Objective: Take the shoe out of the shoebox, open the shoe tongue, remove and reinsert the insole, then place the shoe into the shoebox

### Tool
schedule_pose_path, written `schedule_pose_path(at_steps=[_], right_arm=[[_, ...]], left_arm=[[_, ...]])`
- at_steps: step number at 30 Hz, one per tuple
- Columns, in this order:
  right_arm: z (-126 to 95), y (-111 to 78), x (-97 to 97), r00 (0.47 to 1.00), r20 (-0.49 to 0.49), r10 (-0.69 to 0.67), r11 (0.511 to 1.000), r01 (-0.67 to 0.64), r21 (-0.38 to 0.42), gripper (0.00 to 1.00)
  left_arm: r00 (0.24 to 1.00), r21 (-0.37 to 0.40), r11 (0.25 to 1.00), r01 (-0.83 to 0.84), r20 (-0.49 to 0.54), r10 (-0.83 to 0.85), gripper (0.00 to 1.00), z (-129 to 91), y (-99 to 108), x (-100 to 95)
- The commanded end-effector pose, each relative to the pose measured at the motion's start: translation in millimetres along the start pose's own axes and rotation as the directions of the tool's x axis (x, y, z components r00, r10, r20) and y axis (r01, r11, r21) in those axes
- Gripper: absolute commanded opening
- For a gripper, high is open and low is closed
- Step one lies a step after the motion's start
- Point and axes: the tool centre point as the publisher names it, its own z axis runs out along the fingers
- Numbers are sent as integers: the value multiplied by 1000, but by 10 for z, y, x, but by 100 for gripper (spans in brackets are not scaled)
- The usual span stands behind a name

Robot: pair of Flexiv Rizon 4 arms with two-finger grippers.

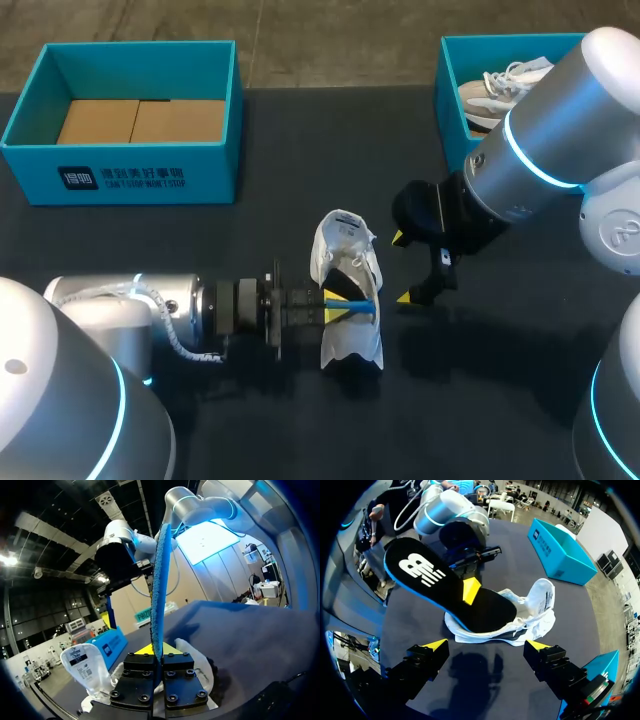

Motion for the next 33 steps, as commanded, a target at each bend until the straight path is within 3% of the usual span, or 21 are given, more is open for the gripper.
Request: schedule_pose_path(at_steps=[1,13,14,15,20,28,29,30,33], right_arm=[[8,-2,10,1000,2,-1,1000,1,0,100],[8,-2,10,1000,2,-1,1000,1,0,100],[8,-2,10,1000,2,-1,1000,1,0,100],[8,-2,10,1000,2,-1,1000,1,0,100],[8,-2,10,1000,2,-1,1000,1,0,100],[8,-2,10,1000,2,-1,1000,1,0,100],[8,-2,10,1000,2,-1,1000,1,0,100],[8,-2,10,1000,2,-1,1000,1,0,100],[8,-2,10,1000,2,-1,1000,1,0,100]], left_arm=[[1000,-3,1000,-3,2,3,0,44,71,-36],[1000,-26,1000,-6,13,6,0,74,180,-83],[1000,-24,1000,-8,14,8,13,67,157,-85],[1000,-22,1000,-12,15,13,19,57,134,-86],[999,-20,999,-37,9,37,25,-20,41,-84],[999,-20,998,-53,5,53,19,-88,-62,-33],[999,-22,998,-51,2,51,15,-89,-62,-23],[999,-25,998,-49,-2,49,4,-88,-56,-11],[999,-31,998,-47,-14,46,0,-71,-29,8]])
